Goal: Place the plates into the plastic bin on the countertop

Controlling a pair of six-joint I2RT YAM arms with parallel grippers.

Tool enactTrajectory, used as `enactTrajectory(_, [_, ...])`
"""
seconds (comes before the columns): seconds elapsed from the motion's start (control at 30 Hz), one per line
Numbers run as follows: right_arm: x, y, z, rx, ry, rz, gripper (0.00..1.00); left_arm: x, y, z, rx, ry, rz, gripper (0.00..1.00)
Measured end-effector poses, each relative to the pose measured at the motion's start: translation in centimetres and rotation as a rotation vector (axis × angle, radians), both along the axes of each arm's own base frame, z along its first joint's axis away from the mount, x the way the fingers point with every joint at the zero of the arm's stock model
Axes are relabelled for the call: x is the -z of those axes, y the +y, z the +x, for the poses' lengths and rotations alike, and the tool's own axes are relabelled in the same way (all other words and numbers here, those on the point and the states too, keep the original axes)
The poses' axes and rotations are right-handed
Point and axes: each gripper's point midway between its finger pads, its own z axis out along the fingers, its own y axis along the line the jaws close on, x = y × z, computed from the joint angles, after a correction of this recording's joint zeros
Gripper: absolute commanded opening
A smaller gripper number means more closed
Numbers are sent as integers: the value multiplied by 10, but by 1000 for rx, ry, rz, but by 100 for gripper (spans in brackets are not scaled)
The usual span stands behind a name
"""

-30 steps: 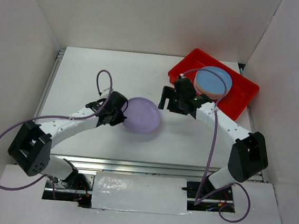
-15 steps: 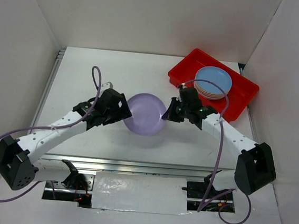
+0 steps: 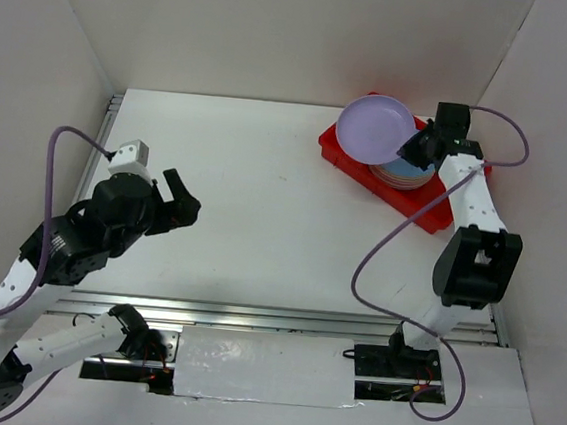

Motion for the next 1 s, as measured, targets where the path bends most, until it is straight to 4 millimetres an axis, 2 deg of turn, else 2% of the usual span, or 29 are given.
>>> enactTrajectory(0.1, [14, -32, 23, 89, 44, 18, 1, 24, 16, -12, -2, 67, 103, 99])
enactTrajectory(0.2, [34, -55, 32, 156, 98, 41, 3, 47, 26, -24, 12, 122, 166, 99])
enactTrajectory(0.27, [41, -68, 32, 191, 121, 64, 5, 53, 33, -34, 18, 128, 178, 99])
enactTrajectory(0.33, [42, -79, 32, 221, 138, 74, 9, 50, 38, -39, 17, 105, 163, 99])
enactTrajectory(0.4, [36, -90, 37, 248, 124, 77, 21, 44, 43, -44, 11, 71, 142, 99])
enactTrajectory(0.43, [31, -95, 40, 261, 110, 79, 45, 41, 46, -46, 6, 50, 130, 99])
enactTrajectory(0.47, [27, -98, 43, 270, 99, 82, 62, 40, 48, -47, 3, 41, 128, 99])
enactTrajectory(0.53, [20, -100, 45, 276, 83, 83, 74, 41, 50, -47, 1, 35, 138, 99])
enactTrajectory(0.67, [14, -98, 44, 275, 73, 85, 77, 47, 50, -45, 1, 55, 166, 99])
enactTrajectory(0.8, [-6, -82, 19, 236, 47, 72, 77, 50, 50, -39, -16, 69, 196, 99])
enactTrajectory(0.83, [-16, -74, 8, 210, 31, 59, 77, 50, 52, -36, -27, 69, 209, 99])
enactTrajectory(0.87, [-30, -63, -6, 176, 4, 44, 87, 49, 53, -34, -38, 70, 223, 99])
enactTrajectory(0.97, [-81, -24, -49, 61, -121, -29, 89, 35, 55, -22, -66, 59, 269, 99])
enactTrajectory(1.0, [-98, -6, -68, 13, -169, -53, 100, 26, 54, -16, -79, 48, 276, 99])
